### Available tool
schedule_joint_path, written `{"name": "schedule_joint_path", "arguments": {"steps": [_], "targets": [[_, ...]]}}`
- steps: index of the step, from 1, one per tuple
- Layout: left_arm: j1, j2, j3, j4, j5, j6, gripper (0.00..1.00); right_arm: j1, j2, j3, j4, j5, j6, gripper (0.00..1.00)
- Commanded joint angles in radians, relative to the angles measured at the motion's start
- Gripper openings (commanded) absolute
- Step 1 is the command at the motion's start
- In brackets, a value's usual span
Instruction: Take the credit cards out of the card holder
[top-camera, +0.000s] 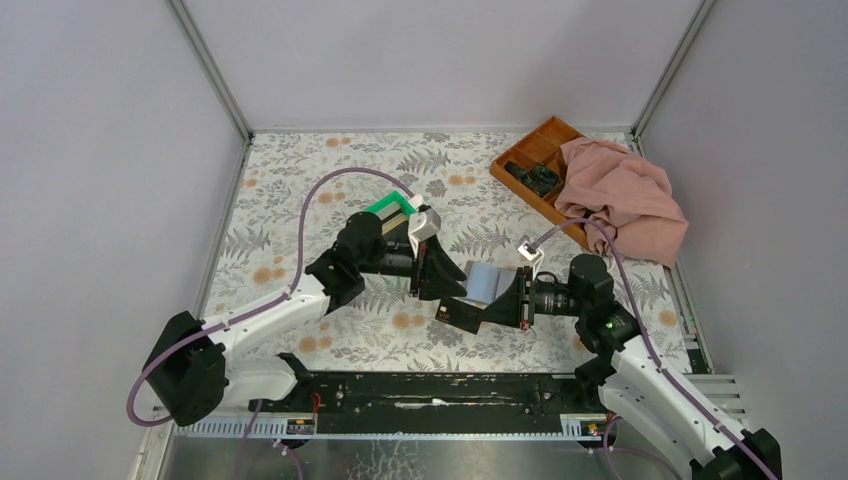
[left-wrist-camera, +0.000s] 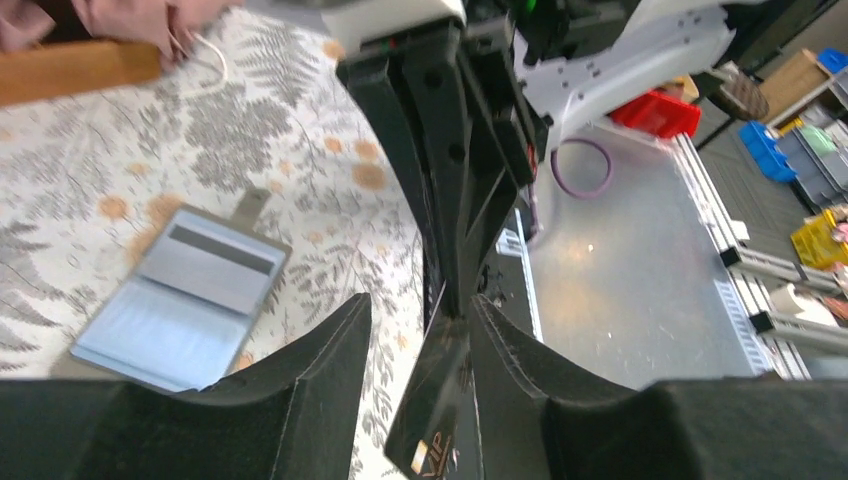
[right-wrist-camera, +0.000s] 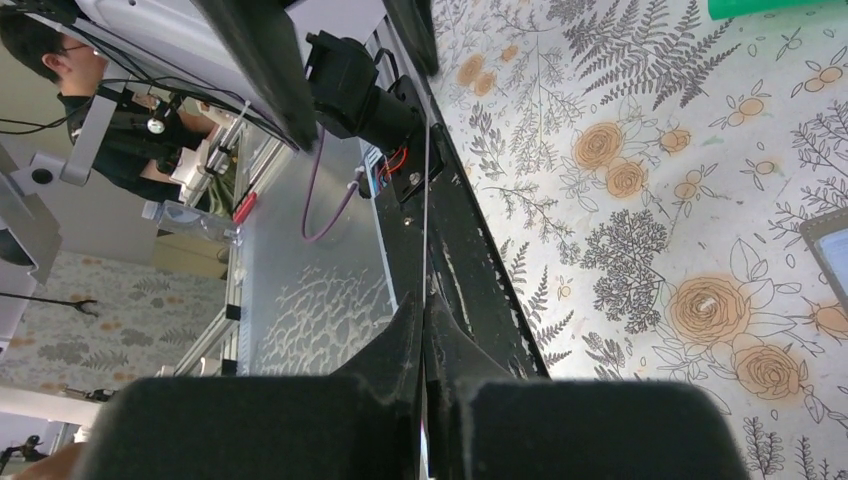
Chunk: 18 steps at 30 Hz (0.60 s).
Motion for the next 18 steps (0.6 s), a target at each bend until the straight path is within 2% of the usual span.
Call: {"name": "schedule_joint_path", "arguments": {"steps": [1, 6, 13, 18], "targets": [[0.002, 0.020, 0.014, -0.121, 0.112, 0.075, 0.47, 0.017, -0.012, 0.082, -0.070, 0.008, -0.064, 0.00], [-0.008, 0.033, -0.004, -0.119, 0.174, 0.077, 0.38, 0.019, 0.007, 0.103, -0.098, 0.015, -0.088, 0.00], [-0.018, 0.054, -0.008, -0.138, 0.191, 0.095, 0.28, 0.027, 0.018, 0.108, -0.103, 0.019, -0.095, 0.00], [-0.031, 0.065, -0.014, -0.147, 0.206, 0.105, 0.26, 0.028, 0.023, 0.122, -0.109, 0.021, -0.102, 0.00]]}}
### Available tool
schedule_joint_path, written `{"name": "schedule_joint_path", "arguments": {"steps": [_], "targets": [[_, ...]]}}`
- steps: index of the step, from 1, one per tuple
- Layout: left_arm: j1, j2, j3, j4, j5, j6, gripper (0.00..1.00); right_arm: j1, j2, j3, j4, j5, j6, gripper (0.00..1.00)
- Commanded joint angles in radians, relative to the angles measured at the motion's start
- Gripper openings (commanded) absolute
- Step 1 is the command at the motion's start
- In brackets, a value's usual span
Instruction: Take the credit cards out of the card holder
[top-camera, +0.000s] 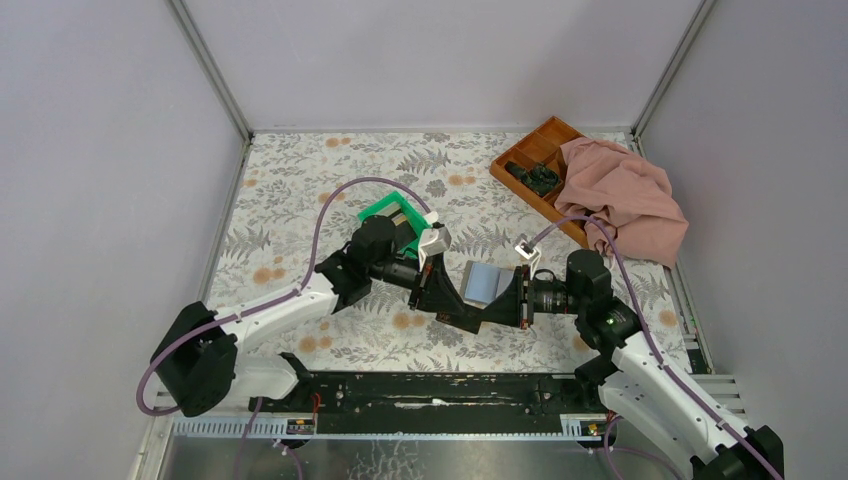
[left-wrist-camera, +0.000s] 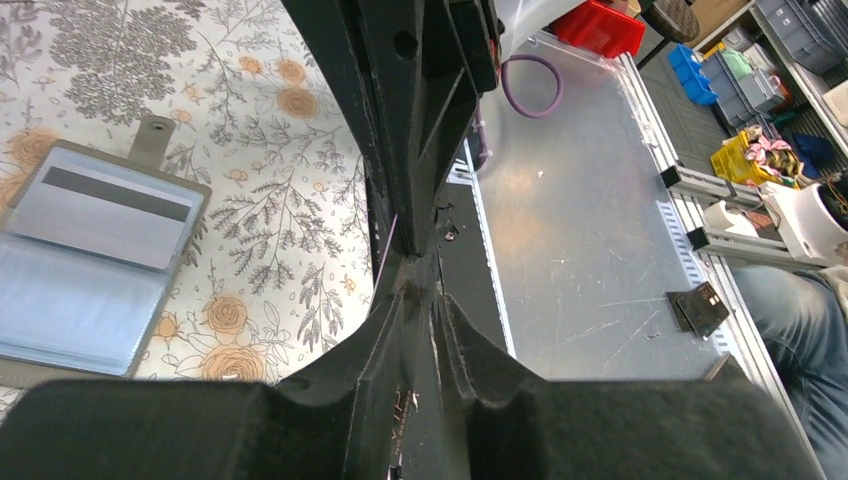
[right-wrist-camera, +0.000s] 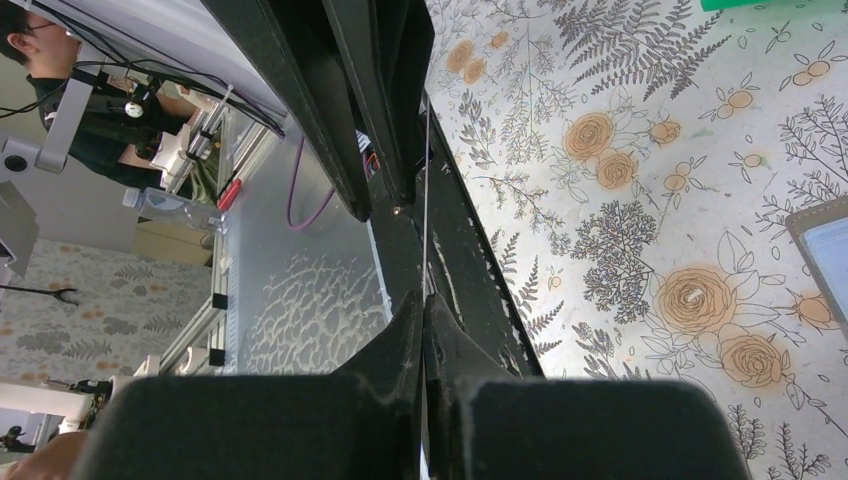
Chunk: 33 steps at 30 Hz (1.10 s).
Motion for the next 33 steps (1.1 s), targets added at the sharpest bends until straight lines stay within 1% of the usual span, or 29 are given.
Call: {"name": "schedule_joint_path", "arguments": {"steps": [1, 4, 7, 9, 11, 12, 16, 20, 27, 30, 33], "targets": [[-0.014, 0.002, -0.012, -0.024, 0.037, 0.030, 0.26, 0.012, 0.002, 0.062, 0.003, 0.003, -0.020, 0.00], [-0.018, -0.003, -0.014, -0.035, 0.020, 0.038, 0.28, 0.014, 0.006, 0.073, -0.002, 0.000, -0.024, 0.00], [-0.019, 0.001, -0.008, -0.042, 0.021, 0.041, 0.28, 0.015, 0.010, 0.080, -0.012, 0.000, -0.032, 0.00], [-0.018, 0.005, -0.004, -0.044, 0.021, 0.043, 0.25, 0.016, 0.011, 0.080, -0.013, 0.001, -0.033, 0.00], [-0.018, 0.007, -0.004, -0.043, 0.022, 0.044, 0.20, 0.019, 0.012, 0.076, -0.011, 0.002, -0.032, 0.00], [-0.018, 0.007, -0.002, -0.044, 0.022, 0.044, 0.20, 0.019, 0.014, 0.076, -0.010, 0.000, -0.031, 0.00], [-0.019, 0.009, 0.005, -0.045, 0.020, 0.043, 0.23, 0.037, 0.033, 0.073, -0.009, -0.001, -0.032, 0.00], [-0.020, 0.021, 0.024, -0.074, 0.032, 0.059, 0.22, 0.048, 0.052, 0.076, -0.011, 0.001, -0.037, 0.00], [-0.024, 0.026, 0.016, -0.098, 0.042, 0.087, 0.09, 0.052, 0.052, 0.085, -0.022, 0.014, -0.045, 0.00], [-0.027, 0.025, 0.012, -0.100, 0.040, 0.092, 0.00, 0.053, 0.059, 0.089, -0.021, 0.014, -0.048, 0.00], [-0.027, 0.023, 0.015, -0.104, 0.035, 0.098, 0.00, 0.053, 0.067, 0.089, -0.018, 0.012, -0.049, 0.00]]}}
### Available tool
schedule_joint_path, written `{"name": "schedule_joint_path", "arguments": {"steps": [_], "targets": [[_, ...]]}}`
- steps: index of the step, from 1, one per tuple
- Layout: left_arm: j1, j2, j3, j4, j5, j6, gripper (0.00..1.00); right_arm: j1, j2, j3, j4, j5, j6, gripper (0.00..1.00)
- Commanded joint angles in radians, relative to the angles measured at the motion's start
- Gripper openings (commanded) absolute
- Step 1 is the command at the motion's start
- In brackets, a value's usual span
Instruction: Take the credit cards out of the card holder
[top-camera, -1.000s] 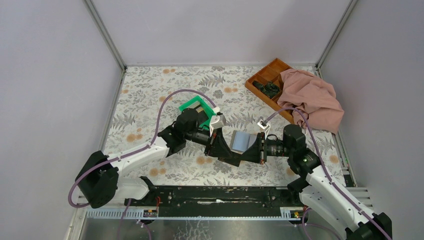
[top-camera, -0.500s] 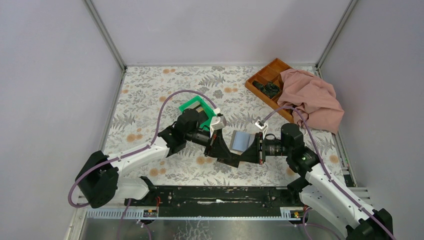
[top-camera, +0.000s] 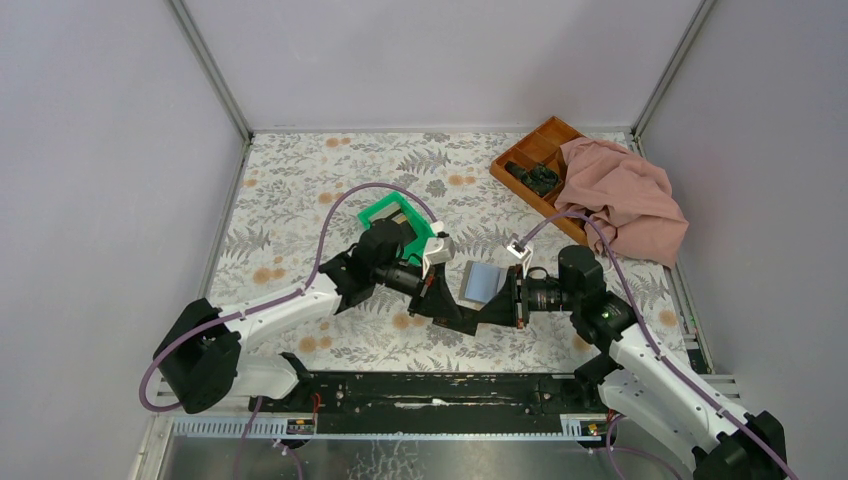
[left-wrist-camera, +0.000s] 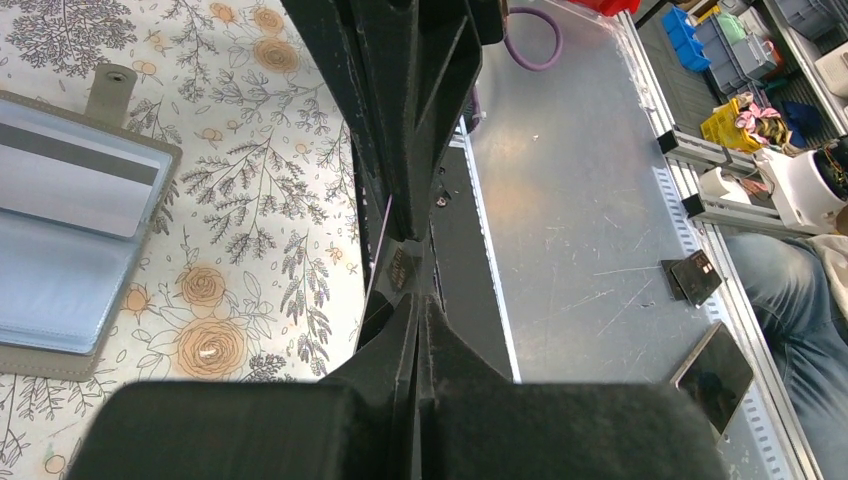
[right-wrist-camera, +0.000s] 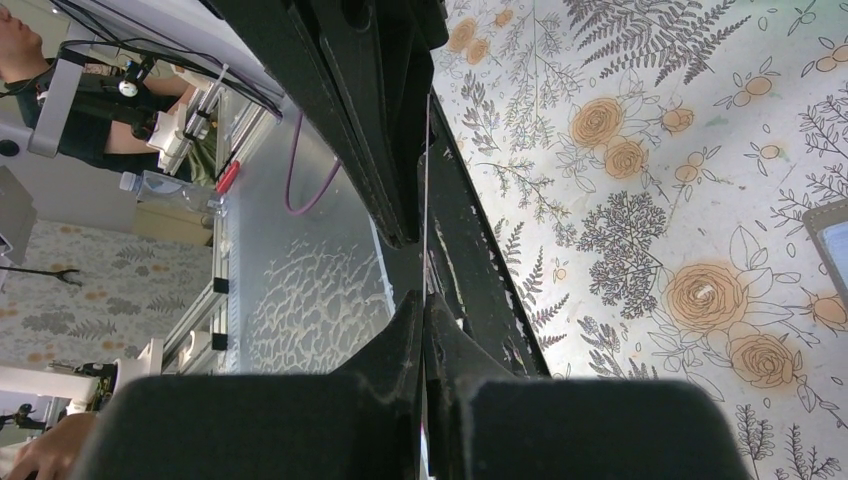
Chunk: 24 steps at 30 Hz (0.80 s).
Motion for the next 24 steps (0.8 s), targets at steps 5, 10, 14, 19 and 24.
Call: {"name": "schedule_joint_path", "arguments": {"steps": [5, 10, 14, 19, 24], "targets": [[-0.006, 0.003, 0.027, -0.017, 0.006, 0.033, 0.00, 0.012, 0.014, 0.049, 0.019, -0.006, -0.016, 0.00], [-0.005, -0.001, 0.032, -0.028, -0.027, 0.044, 0.00, 0.014, 0.014, 0.051, 0.018, -0.008, -0.019, 0.00], [-0.005, 0.001, 0.034, -0.033, -0.030, 0.040, 0.37, 0.017, 0.006, 0.052, 0.022, -0.014, -0.014, 0.00], [0.015, -0.008, 0.025, 0.037, -0.037, -0.017, 0.65, 0.022, -0.003, 0.046, 0.022, -0.018, -0.012, 0.00], [0.050, -0.007, 0.022, 0.119, -0.032, -0.097, 0.67, 0.029, -0.009, 0.041, 0.028, -0.021, -0.005, 0.00]]}}
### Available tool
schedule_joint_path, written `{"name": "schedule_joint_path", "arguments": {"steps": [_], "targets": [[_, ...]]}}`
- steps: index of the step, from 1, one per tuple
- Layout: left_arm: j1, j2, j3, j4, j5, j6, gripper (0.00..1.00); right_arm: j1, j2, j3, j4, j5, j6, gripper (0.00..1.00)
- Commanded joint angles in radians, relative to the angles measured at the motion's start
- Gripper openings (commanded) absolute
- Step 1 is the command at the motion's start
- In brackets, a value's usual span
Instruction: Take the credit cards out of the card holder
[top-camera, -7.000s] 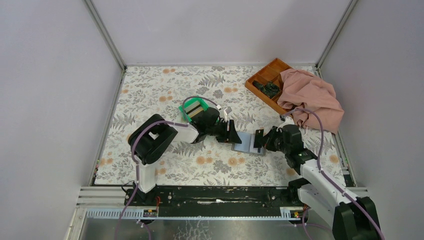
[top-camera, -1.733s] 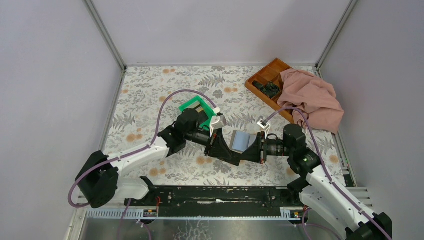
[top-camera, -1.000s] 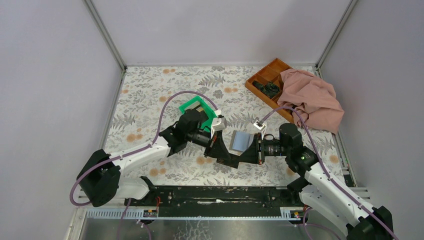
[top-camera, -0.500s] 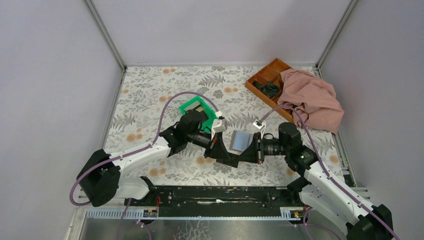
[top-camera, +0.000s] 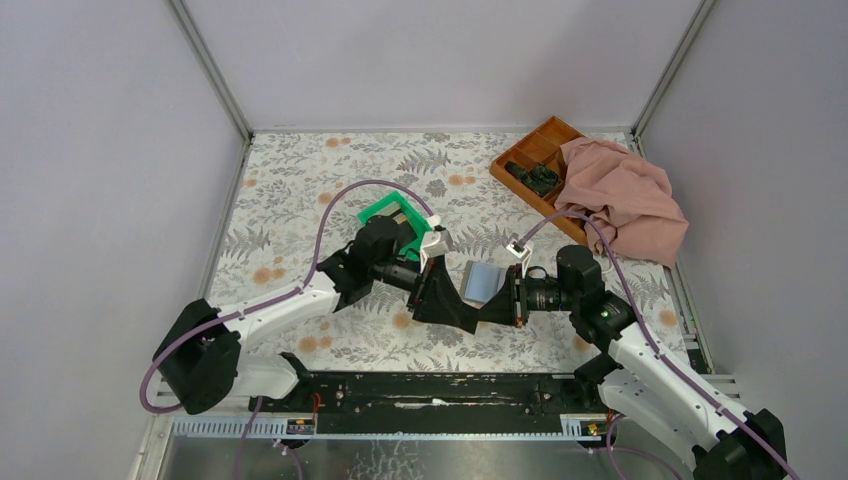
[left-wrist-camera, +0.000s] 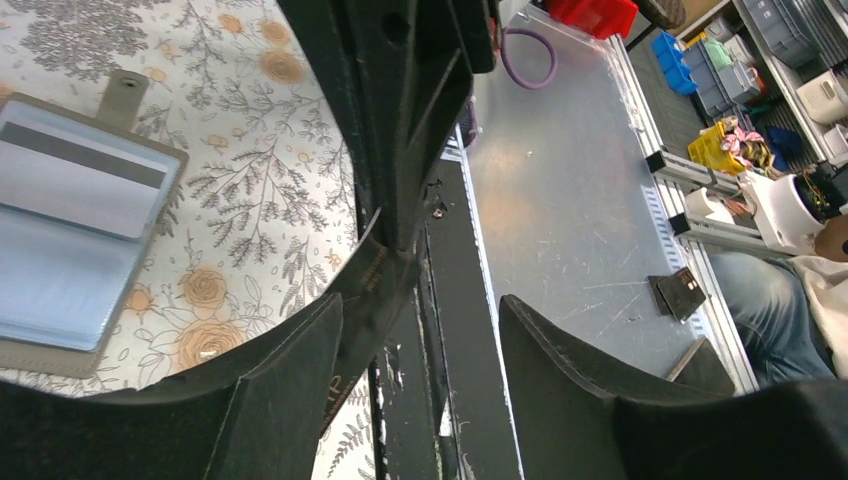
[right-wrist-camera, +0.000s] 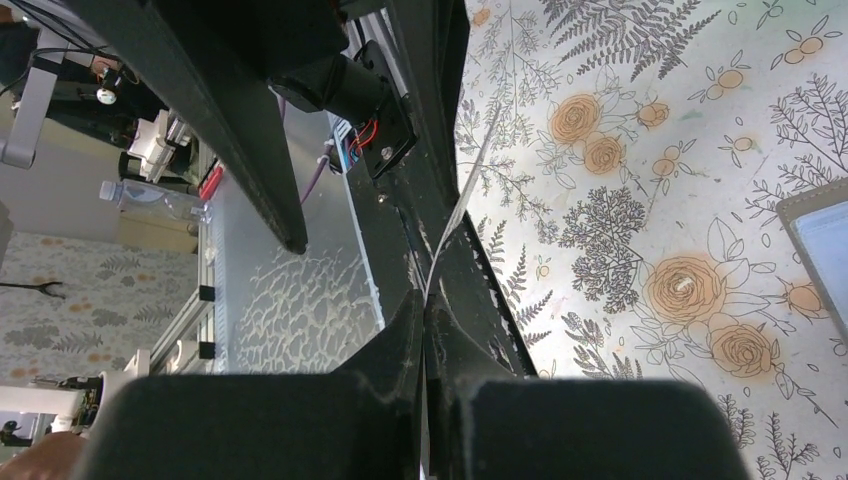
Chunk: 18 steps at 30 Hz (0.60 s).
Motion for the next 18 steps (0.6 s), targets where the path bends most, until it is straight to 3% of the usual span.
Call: {"name": "schedule_joint_path", "arguments": {"steps": [1, 11, 18], "targets": [[0.034, -0.004, 0.023, 0.108, -0.030, -0.059, 0.67, 0.027, -0.022, 0.033, 0.046, -0.057, 0.008, 0.00], [0.054, 0.037, 0.075, 0.137, 0.015, -0.085, 0.67, 0.041, -0.032, 0.012, 0.069, -0.055, 0.026, 0.00], [0.052, 0.026, 0.015, 0.189, 0.087, -0.100, 0.52, 0.041, -0.017, 0.037, 0.045, -0.031, 0.002, 0.00]]}}
